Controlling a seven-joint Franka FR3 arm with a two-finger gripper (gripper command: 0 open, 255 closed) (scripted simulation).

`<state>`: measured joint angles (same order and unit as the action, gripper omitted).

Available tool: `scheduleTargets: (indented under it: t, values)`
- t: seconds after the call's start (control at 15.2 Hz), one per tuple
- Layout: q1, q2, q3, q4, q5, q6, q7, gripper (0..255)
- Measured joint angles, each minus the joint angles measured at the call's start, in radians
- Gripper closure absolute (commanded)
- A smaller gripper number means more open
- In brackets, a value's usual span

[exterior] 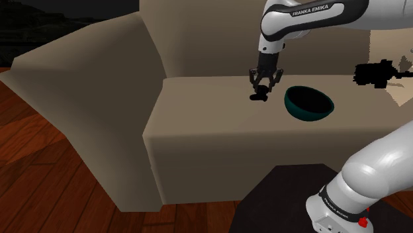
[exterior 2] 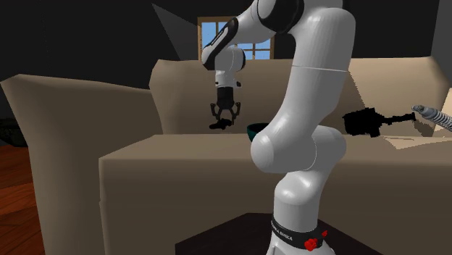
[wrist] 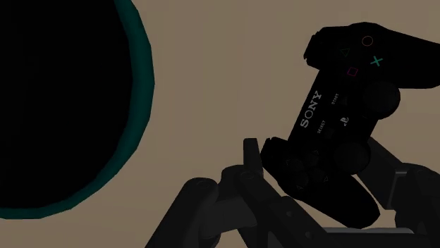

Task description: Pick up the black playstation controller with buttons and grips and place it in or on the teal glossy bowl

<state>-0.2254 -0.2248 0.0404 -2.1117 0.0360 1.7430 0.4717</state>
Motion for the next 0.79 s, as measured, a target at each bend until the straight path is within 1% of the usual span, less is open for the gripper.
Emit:
scheduleTargets:
  t: [0.79]
  values:
    - [-0.001,-0.003,-0.002,0.165,-0.001,-0.168,0.003,255]
